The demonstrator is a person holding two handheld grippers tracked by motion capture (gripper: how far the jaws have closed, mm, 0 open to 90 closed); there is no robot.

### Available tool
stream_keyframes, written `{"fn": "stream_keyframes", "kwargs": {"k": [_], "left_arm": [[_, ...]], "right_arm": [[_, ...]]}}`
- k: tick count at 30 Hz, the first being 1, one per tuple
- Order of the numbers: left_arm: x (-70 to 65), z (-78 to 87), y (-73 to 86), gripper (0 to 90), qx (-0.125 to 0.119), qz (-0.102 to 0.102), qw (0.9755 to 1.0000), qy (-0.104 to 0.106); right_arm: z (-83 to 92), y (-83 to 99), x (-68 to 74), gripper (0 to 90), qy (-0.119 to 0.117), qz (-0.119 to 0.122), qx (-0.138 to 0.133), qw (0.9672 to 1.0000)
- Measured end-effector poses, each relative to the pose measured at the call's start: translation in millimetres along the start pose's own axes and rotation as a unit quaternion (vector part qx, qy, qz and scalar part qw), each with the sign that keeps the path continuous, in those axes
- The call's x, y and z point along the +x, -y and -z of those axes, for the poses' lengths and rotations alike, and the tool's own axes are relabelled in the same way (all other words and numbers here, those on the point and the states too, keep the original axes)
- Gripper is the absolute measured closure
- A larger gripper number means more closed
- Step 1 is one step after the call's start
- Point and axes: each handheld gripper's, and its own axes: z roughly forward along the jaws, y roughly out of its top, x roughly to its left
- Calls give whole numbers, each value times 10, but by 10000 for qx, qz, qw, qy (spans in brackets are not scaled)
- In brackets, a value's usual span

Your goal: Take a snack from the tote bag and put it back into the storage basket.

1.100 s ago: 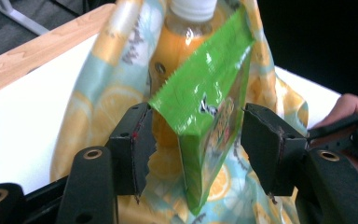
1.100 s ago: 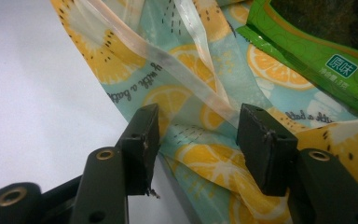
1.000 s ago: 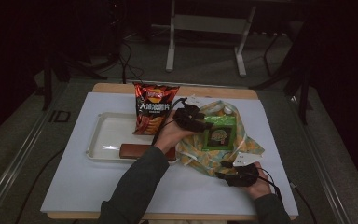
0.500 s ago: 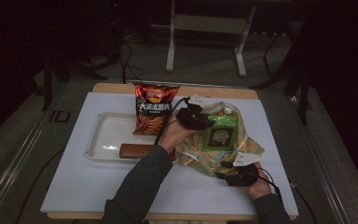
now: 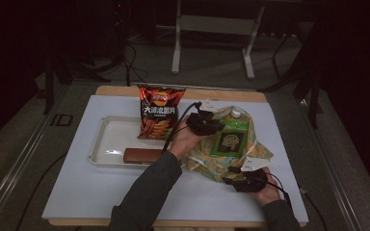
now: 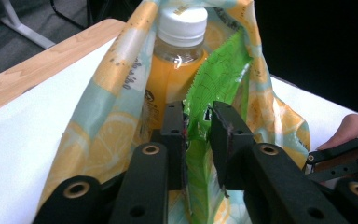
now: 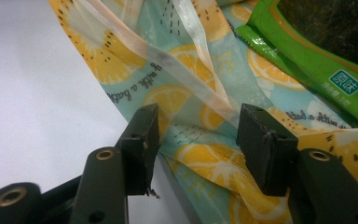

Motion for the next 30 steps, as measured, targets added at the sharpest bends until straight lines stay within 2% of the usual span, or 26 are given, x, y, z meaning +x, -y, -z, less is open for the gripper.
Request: {"fn": "stream_keyframes", "kwargs": {"k": [3,5,7,14,19,23,30], "left_arm": [[-18,6,1,800,-16,-20,10000,-11],[-34,16,2,866,-17,-80,10000,-23],[-43,29,6,876,-27,-112,9999,-15],[-70,138,29,886,-144,-156,9998,-6],[-115,299,66,887,-288,-165,9994,54],[-132,351,103,888,-295,-190,9994,49],[-95,473,154,889,-502,-104,9986,133]], "right_arm": [[0,0,0,482,1,3,-1,10000],[0,0,0,482,-1,0,-1,10000],[0,0,-1,482,-2,-1,-1,10000],[0,0,0,482,5,3,2,10000],[0,0,0,482,10,18,-1,10000],[-2,0,4,483,22,22,-8,10000],[-2,0,4,483,21,21,-8,10000]]}}
